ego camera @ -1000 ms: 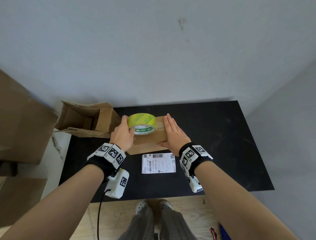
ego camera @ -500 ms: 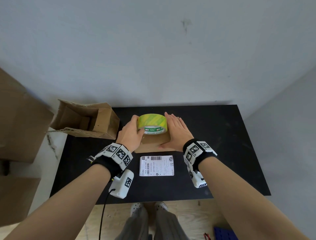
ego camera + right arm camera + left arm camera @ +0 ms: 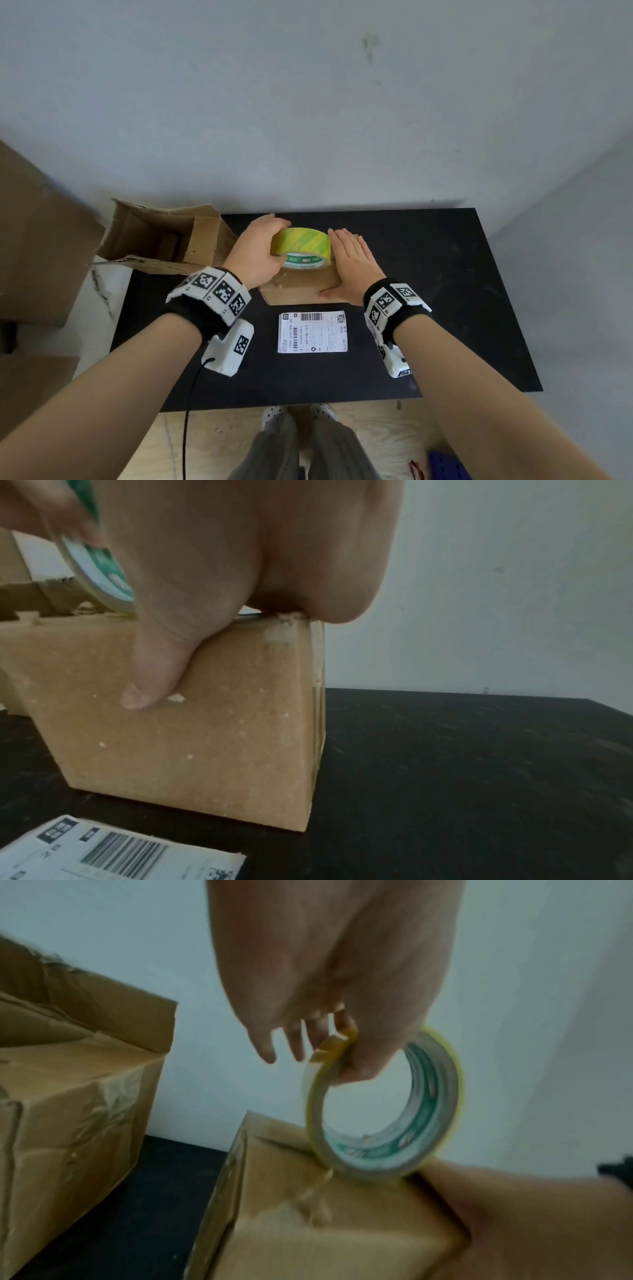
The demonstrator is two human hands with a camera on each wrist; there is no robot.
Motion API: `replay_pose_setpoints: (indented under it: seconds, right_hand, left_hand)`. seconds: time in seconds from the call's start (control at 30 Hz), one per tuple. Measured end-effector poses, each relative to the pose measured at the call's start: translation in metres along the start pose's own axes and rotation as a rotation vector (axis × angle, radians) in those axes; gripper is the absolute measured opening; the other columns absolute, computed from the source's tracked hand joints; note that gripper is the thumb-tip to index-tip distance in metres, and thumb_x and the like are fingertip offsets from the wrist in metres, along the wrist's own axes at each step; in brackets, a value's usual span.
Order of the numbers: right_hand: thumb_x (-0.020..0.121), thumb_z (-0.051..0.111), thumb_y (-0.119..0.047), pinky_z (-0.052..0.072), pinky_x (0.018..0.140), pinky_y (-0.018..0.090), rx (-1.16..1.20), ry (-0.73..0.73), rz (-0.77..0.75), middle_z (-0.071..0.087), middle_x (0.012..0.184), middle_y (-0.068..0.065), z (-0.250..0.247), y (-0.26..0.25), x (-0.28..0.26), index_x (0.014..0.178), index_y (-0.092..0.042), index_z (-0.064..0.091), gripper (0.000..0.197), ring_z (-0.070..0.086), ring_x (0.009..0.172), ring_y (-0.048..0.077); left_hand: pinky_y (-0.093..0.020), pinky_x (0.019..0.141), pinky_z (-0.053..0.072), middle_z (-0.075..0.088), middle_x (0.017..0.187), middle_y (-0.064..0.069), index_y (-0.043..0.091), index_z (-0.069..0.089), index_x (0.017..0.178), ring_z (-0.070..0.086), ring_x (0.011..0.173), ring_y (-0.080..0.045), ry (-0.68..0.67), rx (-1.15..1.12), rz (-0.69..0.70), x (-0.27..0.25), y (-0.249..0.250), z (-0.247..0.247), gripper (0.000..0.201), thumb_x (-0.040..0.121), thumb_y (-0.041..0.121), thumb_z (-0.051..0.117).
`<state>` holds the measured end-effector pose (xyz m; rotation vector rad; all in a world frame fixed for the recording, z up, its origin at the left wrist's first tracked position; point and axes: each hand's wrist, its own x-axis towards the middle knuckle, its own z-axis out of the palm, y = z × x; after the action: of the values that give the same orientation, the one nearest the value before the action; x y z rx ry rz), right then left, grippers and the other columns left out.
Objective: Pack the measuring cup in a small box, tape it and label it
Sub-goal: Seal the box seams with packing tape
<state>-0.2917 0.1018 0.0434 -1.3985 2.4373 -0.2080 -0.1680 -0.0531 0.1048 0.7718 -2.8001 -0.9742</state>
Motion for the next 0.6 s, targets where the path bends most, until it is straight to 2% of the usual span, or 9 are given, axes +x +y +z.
replay_pose_setpoints:
  seconds: [0.1,0.2,0.33,0.47,0.6]
  right_hand:
    - [0.066,0.077,-0.052,-0.003,0.118,0.036,-0.06,0.012,-0.002,0.012,0.156,0.007,0.002,-0.001,-0.001,0.15,-0.007,0.0,0.122,0.004,0.146,0.022]
    - [0.066,0.077,-0.052,-0.002,0.118,0.037,-0.078,0.008,0.002,0.011,0.156,0.008,0.003,-0.003,-0.001,0.15,-0.007,0.0,0.122,0.004,0.146,0.023]
    - [0.067,0.076,-0.051,-0.003,0.118,0.037,-0.084,-0.004,0.012,0.01,0.157,0.008,0.001,-0.004,-0.003,0.149,-0.007,-0.002,0.122,0.004,0.146,0.023]
    - [0.068,0.077,-0.048,-0.003,0.119,0.038,-0.054,-0.002,0.047,0.008,0.156,0.009,0.0,-0.005,-0.004,0.149,-0.006,-0.003,0.121,0.003,0.146,0.023]
    - [0.068,0.078,-0.046,-0.003,0.118,0.039,-0.046,-0.002,0.039,0.01,0.156,0.009,0.001,-0.005,-0.003,0.149,-0.006,-0.002,0.121,0.004,0.146,0.024]
  left_hand:
    - [-0.031,0.074,0.046,0.066,0.091,-0.009,0.01,0.06,0.09,0.062,0.087,-0.025,-0.123,-0.113,0.019,0.003,0.004,-0.013,0.032,0.068,0.017,0.082]
    - [-0.027,0.061,0.046,0.067,0.079,-0.011,0.006,0.061,0.081,0.06,0.068,-0.017,-0.231,-0.238,-0.02,0.001,0.003,-0.02,0.036,0.065,0.03,0.083]
    - [-0.025,0.063,0.045,0.067,0.079,-0.016,0.001,0.063,0.08,0.059,0.067,-0.013,-0.215,-0.342,-0.033,0.0,0.005,-0.024,0.031,0.079,0.032,0.07]
    - [-0.017,0.064,0.045,0.068,0.08,-0.009,0.007,0.067,0.082,0.06,0.069,-0.007,-0.147,-0.305,-0.048,0.004,-0.005,-0.038,0.024,0.077,0.03,0.073]
    - [-0.023,0.065,0.046,0.07,0.079,-0.01,0.007,0.071,0.081,0.062,0.072,-0.016,-0.087,-0.239,-0.055,0.005,-0.016,-0.043,0.027,0.074,0.032,0.077]
